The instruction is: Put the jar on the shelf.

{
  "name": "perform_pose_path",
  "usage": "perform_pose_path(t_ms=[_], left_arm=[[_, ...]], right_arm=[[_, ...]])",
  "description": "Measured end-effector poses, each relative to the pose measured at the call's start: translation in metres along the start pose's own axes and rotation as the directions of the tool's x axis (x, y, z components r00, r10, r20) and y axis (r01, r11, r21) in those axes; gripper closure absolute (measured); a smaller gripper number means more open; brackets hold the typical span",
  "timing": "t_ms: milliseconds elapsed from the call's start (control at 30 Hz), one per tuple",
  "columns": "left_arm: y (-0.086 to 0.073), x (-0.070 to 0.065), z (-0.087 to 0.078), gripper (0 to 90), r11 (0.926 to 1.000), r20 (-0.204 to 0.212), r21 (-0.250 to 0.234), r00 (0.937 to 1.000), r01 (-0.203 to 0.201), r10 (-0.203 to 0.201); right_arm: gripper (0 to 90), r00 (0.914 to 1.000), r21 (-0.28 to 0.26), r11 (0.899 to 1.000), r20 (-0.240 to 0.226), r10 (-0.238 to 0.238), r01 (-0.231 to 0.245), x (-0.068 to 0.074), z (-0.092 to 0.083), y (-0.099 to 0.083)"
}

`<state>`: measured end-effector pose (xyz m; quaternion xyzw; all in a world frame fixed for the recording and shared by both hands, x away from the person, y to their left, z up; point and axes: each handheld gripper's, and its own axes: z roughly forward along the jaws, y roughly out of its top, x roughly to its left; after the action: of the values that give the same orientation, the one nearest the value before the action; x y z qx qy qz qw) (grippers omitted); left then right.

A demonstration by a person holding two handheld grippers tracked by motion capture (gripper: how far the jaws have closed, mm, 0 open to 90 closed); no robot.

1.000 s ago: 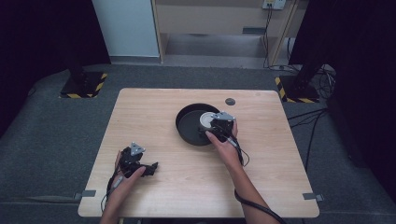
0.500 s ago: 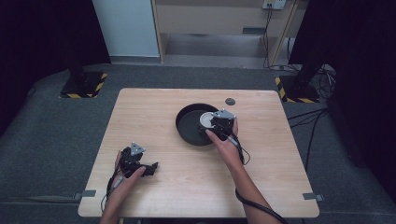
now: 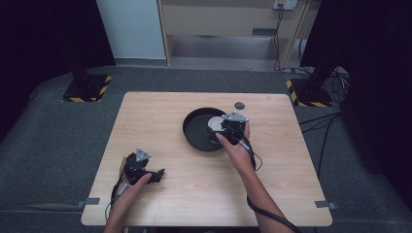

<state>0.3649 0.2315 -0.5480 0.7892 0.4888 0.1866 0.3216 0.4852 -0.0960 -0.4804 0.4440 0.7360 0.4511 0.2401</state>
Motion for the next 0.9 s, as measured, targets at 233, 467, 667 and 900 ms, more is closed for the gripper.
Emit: perform_pose_path(t_ms=[233, 467, 667, 900], left_arm=[[0.000, 0.000, 0.000, 0.0, 1.0000, 0.000, 0.000, 1.0000, 0.000, 0.000], [0.000, 0.000, 0.000, 0.0, 1.0000, 0.000, -0.001, 1.0000, 0.000, 0.000], [0.000, 0.000, 0.000, 0.0, 1.0000, 0.000, -0.003, 1.0000, 0.003, -0.003], [0.000, 0.000, 0.000, 0.0, 1.0000, 0.000, -0.002, 1.0000, 0.002, -0.002]], right_arm=[[1.8, 1.0000, -0.003, 1.000, -0.009, -0.001, 0.001, 0.003, -0.003, 0.004], [2.0, 0.9999, -0.005, 1.000, -0.014, -0.007, 0.007, 0.006, -0.006, 0.008], [1.9, 0.9999, -0.001, 1.000, -0.013, -0.007, 0.007, 0.005, -0.011, 0.009], [1.9, 0.9999, 0.006, 1.000, -0.008, -0.008, 0.008, 0.003, -0.014, 0.009]])
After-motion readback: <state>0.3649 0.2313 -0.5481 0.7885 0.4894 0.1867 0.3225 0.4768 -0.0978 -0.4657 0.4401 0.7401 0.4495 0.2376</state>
